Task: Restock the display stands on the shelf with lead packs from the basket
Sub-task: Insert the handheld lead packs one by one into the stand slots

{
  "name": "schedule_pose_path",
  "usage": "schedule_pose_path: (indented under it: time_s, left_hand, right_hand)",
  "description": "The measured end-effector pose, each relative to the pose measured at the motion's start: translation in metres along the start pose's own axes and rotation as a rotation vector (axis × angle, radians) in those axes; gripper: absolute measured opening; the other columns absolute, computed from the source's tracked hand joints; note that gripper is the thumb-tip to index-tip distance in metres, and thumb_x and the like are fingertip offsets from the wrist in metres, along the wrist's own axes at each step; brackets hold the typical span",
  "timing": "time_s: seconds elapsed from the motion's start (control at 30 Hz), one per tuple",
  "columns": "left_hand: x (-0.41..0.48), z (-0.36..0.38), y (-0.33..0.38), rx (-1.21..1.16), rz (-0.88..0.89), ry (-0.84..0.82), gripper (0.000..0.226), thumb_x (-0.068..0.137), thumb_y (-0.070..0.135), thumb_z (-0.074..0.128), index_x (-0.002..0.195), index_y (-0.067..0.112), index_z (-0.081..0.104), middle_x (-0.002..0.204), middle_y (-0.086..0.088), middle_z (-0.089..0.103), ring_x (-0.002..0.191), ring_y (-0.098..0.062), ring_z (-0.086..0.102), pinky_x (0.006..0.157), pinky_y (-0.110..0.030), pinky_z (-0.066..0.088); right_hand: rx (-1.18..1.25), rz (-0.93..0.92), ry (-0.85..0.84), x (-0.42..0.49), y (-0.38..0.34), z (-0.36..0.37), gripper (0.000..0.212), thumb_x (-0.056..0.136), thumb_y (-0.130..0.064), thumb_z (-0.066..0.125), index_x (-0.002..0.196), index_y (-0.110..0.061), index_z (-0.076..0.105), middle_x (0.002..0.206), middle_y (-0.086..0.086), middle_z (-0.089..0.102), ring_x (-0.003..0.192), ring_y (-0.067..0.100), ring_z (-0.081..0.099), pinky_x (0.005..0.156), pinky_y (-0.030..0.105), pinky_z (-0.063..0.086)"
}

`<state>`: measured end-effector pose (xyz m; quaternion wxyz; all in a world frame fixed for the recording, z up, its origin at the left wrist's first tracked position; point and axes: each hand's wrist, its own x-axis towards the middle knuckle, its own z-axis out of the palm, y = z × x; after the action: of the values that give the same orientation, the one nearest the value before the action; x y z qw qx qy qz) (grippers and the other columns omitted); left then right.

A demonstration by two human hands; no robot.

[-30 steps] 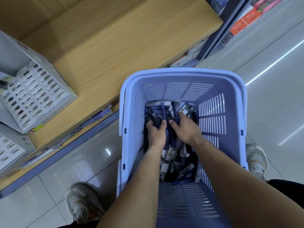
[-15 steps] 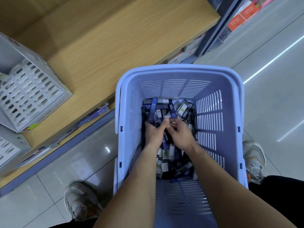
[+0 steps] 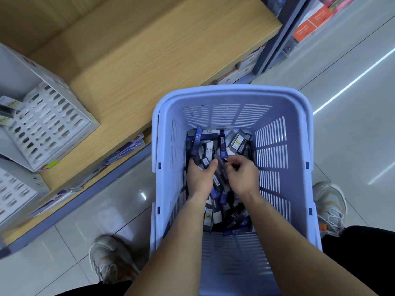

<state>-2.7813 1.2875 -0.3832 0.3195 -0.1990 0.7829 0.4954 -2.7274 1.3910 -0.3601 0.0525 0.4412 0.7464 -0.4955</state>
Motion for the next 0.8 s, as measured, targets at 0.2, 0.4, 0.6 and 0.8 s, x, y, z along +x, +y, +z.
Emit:
schedule_pose_path:
  time_s: [0.2, 0.4, 0.6, 0.8]
  left_hand:
    - [-0.026, -0.012, 0.003, 0.044, 0.040, -0.011, 0.038, 0.085, 0.034, 0.078, 0.117, 0.019, 0.064, 0.105, 0.009, 0.073, 0.101, -0.014, 0.070, 0.096, -0.037, 0.054]
    - [-0.058, -0.023, 0.008, 0.008, 0.128, -0.147, 0.029, 0.083, 0.036, 0.079, 0.108, 0.028, 0.067, 0.101, 0.012, 0.076, 0.094, -0.001, 0.071, 0.086, -0.024, 0.056]
    - [-0.080, -0.036, 0.011, -0.032, 0.144, -0.261, 0.030, 0.091, 0.024, 0.075, 0.120, 0.025, 0.068, 0.106, 0.012, 0.077, 0.102, -0.005, 0.071, 0.092, -0.028, 0.055]
    - [-0.096, -0.050, 0.019, -0.058, 0.113, -0.259, 0.026, 0.090, 0.030, 0.077, 0.114, 0.023, 0.072, 0.102, 0.011, 0.078, 0.095, -0.004, 0.072, 0.082, -0.023, 0.053]
  right_hand:
    - [-0.066, -0.056, 0.076, -0.012, -0.009, -0.014, 0.036, 0.095, -0.017, 0.057, 0.130, -0.013, 0.064, 0.125, 0.002, 0.065, 0.110, 0.016, 0.061, 0.096, 0.031, 0.051]
    - [0.100, 0.005, -0.122, -0.022, -0.029, -0.029, 0.037, 0.098, -0.030, 0.059, 0.132, -0.016, 0.058, 0.105, -0.005, 0.068, 0.097, 0.013, 0.065, 0.086, 0.030, 0.052]
    - [0.174, -0.018, -0.306, -0.029, -0.027, -0.036, 0.036, 0.091, -0.039, 0.064, 0.075, -0.008, 0.058, 0.064, 0.010, 0.053, 0.061, 0.021, 0.053, 0.064, 0.052, 0.055]
    - [0.376, 0.072, -0.312, -0.039, -0.042, -0.047, 0.018, 0.100, -0.019, 0.059, 0.091, -0.003, 0.059, 0.079, 0.022, 0.067, 0.068, 0.033, 0.072, 0.067, 0.043, 0.063]
